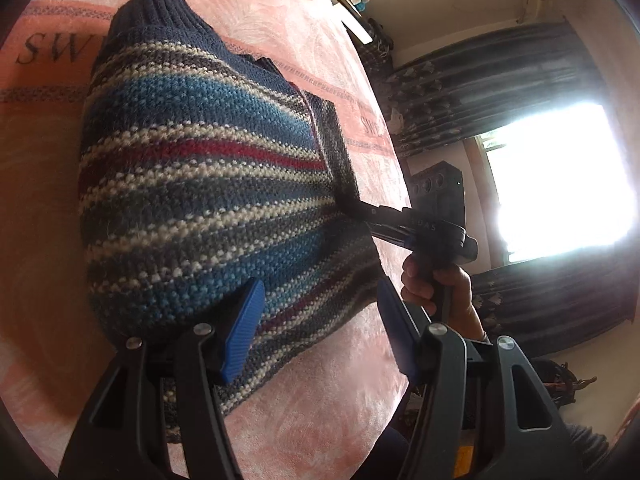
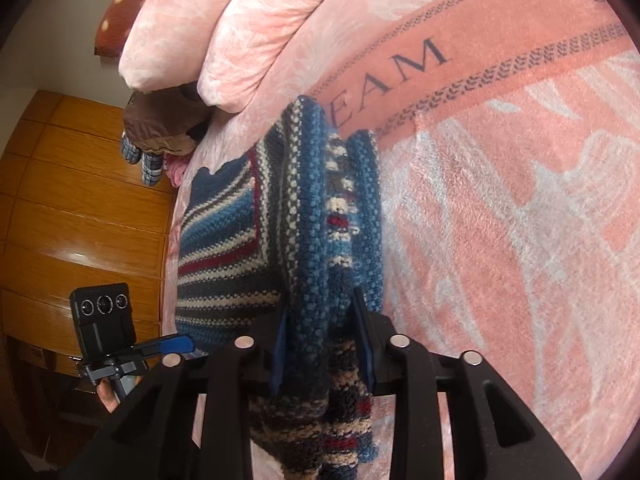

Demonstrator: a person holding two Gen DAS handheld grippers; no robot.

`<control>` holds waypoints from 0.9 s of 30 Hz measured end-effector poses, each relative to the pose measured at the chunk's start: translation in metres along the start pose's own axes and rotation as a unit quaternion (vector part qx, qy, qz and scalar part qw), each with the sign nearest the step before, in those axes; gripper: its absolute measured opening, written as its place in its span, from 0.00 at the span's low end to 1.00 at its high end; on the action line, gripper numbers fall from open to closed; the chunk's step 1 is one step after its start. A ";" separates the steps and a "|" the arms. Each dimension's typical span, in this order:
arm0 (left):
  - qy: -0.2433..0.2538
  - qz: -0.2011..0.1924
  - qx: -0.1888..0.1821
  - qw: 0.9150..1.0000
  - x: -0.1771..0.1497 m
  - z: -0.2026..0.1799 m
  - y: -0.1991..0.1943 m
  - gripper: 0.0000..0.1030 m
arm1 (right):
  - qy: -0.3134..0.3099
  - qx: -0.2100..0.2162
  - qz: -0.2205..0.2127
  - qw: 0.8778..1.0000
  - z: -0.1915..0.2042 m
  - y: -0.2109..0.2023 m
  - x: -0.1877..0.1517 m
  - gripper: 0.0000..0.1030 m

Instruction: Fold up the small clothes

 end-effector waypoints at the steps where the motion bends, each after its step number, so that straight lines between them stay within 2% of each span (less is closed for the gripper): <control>1: 0.005 -0.006 -0.010 1.000 0.000 -0.006 -0.004 0.55 | -0.005 -0.008 -0.017 1.000 0.002 -0.011 0.001 0.35; 3: 0.020 -0.012 -0.037 0.999 0.000 -0.025 -0.009 0.55 | -0.021 -0.019 -0.057 0.998 0.006 -0.040 0.003 0.35; 4: 0.026 -0.010 -0.054 0.998 -0.002 -0.034 -0.009 0.55 | -0.024 -0.001 -0.065 0.998 0.014 -0.051 -0.001 0.35; 6: 0.035 0.003 -0.077 0.996 -0.007 -0.043 -0.004 0.55 | -0.046 0.040 -0.053 0.997 0.035 -0.060 -0.020 0.34; 8: 0.039 0.014 -0.077 0.996 -0.013 -0.042 0.007 0.55 | -0.070 0.059 -0.023 0.996 0.050 -0.050 -0.043 0.32; 10: 0.025 0.028 -0.060 0.997 -0.018 -0.027 0.024 0.55 | -0.073 0.043 0.007 0.996 0.040 -0.031 -0.060 0.27; 12: 0.010 0.048 -0.021 0.999 -0.029 0.003 0.040 0.50 | -0.060 0.009 0.017 0.998 0.012 -0.018 -0.065 0.00; 14: -0.002 0.064 0.013 0.998 -0.039 0.026 0.052 0.38 | -0.046 0.011 0.021 0.999 0.002 -0.018 -0.065 0.00; 15: -0.007 0.067 0.015 0.998 -0.042 0.031 0.054 0.38 | -0.045 0.025 0.024 0.998 0.007 -0.024 -0.063 0.01; 16: -0.007 0.066 0.013 0.998 -0.043 0.029 0.052 0.40 | -0.051 0.041 0.020 0.998 0.018 -0.031 -0.057 0.04; 17: -0.003 0.060 0.002 0.998 -0.042 0.022 0.048 0.47 | -0.056 0.055 0.007 0.997 0.028 -0.038 -0.048 0.12; 18: 0.004 0.052 -0.013 0.999 -0.040 0.012 0.043 0.50 | -0.057 0.062 -0.006 0.996 0.035 -0.044 -0.034 0.17; 22: 0.031 0.022 -0.060 0.998 -0.032 -0.020 0.028 0.55 | -0.052 0.082 -0.027 0.995 0.058 -0.034 0.026 0.17; 25: 0.029 0.027 -0.037 0.999 -0.029 -0.011 0.041 0.57 | -0.022 0.096 -0.025 0.995 0.059 -0.003 0.061 0.17; 26: 0.018 0.033 -0.020 0.999 -0.031 0.003 0.046 0.55 | -0.012 0.084 -0.026 0.996 0.049 0.008 0.069 0.17; 27: 0.001 0.043 0.000 0.999 -0.032 0.018 0.053 0.50 | 0.007 0.060 -0.025 0.998 0.032 0.020 0.075 0.12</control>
Point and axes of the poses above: each gripper's, at about its wrist camera, not at the fingertips, and y roughly the way its jaws point, z to its left, x to its top, the point moved 10 cm from there along y, roughly the way its jaws point, and after that the axes turned 4 degrees about -z, right-handed, at the moved point
